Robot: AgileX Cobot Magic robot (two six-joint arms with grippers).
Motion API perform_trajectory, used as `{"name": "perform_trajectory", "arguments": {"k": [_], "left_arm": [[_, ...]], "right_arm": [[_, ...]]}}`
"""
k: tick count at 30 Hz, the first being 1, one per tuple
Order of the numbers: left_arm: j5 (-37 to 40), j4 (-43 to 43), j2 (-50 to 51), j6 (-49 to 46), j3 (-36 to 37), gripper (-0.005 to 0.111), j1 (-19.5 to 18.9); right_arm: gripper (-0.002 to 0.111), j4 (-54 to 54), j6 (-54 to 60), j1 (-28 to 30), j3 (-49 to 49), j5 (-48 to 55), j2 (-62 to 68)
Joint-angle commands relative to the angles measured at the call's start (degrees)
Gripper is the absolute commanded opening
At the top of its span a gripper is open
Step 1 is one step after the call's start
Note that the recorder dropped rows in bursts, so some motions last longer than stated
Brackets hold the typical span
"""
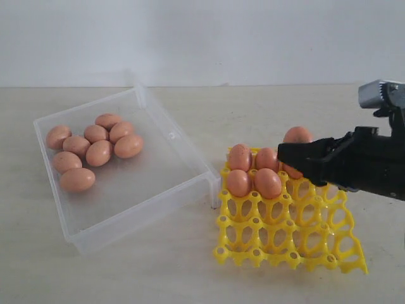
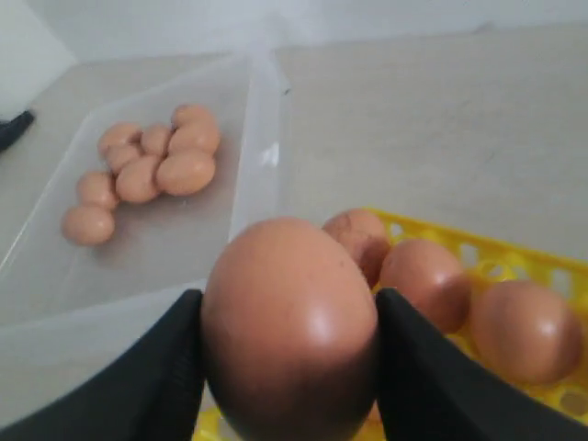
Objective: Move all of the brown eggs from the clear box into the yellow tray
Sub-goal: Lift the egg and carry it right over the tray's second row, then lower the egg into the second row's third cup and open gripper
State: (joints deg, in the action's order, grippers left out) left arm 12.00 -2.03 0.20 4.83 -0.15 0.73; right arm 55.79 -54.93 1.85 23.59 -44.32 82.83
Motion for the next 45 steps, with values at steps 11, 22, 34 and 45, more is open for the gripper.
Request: {"name": "perform_trajectory", "arguments": {"k": [11, 22, 34, 45], "left_arm": [[0.03, -0.07, -0.2, 0.1, 0.15, 0.004, -0.11], [0.03, -0.07, -0.2, 0.1, 0.15, 0.004, -0.11], [0.03, -0.07, -0.2, 0.1, 0.15, 0.004, -0.11], [-0.08, -0.07, -0.2, 0.1, 0.15, 0.004, -0.11]], "right_arm": [[0.0, 4.23, 11.64, 3.85, 3.37, 0.66, 13.62], [0.0, 0.1, 14.86, 3.85, 3.37, 5.14, 13.83], [0.039, 0.1, 14.86, 3.23, 3.37, 4.75, 13.83], [0.039, -0.37, 15.21, 0.29, 3.37, 7.13, 13.83]]}}
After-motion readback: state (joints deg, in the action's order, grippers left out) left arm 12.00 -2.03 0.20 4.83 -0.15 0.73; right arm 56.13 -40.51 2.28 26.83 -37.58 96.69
